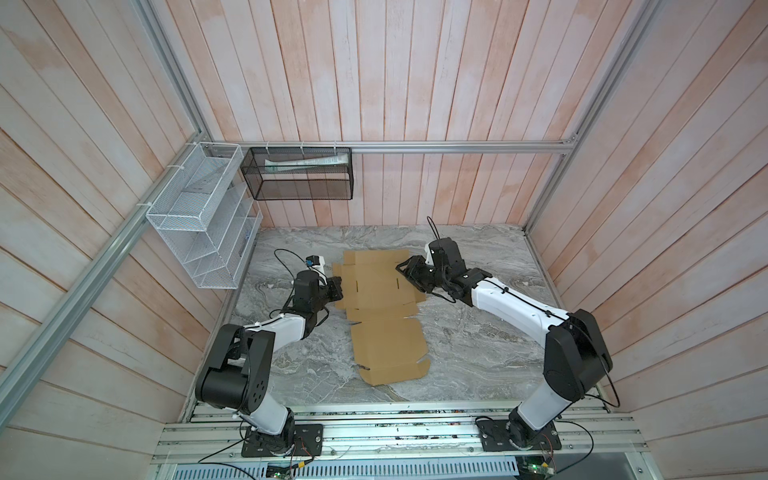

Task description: Fold the paper box

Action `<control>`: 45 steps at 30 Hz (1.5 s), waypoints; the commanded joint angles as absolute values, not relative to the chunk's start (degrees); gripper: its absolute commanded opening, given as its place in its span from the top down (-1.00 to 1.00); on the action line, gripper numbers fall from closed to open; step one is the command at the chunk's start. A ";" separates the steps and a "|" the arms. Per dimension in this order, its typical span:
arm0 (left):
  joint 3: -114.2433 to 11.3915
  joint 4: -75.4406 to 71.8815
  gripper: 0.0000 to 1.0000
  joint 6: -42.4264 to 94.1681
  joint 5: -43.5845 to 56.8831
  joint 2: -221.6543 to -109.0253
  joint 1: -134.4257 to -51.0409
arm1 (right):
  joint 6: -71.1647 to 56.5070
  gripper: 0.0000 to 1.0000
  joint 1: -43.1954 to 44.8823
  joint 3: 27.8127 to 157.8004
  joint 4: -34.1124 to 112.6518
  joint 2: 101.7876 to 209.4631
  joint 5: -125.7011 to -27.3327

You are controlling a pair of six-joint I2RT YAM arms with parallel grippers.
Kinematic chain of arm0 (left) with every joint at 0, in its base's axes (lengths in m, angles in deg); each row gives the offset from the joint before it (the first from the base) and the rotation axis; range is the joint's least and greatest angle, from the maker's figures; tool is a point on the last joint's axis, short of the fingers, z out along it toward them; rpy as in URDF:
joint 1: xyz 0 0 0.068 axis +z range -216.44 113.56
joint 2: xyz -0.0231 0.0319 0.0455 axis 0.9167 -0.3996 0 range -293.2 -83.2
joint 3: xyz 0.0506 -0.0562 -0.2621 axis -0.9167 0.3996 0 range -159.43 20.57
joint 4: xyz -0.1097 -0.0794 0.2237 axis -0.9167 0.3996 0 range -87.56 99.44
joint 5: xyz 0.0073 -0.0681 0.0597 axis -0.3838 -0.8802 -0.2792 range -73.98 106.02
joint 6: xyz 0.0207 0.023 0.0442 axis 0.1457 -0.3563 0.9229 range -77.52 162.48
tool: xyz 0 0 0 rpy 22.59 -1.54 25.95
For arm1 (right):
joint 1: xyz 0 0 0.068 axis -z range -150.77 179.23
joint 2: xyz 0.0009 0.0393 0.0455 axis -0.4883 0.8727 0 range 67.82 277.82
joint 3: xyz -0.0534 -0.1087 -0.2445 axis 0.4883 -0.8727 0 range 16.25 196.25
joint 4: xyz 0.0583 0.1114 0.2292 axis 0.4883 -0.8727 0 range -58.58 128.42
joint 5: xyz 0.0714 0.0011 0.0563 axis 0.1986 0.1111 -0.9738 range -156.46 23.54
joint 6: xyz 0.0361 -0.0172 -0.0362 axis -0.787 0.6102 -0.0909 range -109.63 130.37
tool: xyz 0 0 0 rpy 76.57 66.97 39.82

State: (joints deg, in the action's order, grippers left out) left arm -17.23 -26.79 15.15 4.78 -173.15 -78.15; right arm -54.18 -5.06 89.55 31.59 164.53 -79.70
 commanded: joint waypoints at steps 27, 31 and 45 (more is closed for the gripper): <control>2.10 -61.30 1.00 22.77 14.53 -162.29 -87.17 | -76.75 -0.30 -3.05 113.80 19.87 178.73 -77.08; 2.54 -62.25 1.00 23.97 14.01 -162.19 -87.86 | -77.98 -0.29 -2.86 115.31 20.22 179.68 -77.42; 3.05 -63.99 1.00 29.07 15.64 -161.88 -92.14 | -77.73 -0.28 -2.76 118.23 18.73 182.71 -78.14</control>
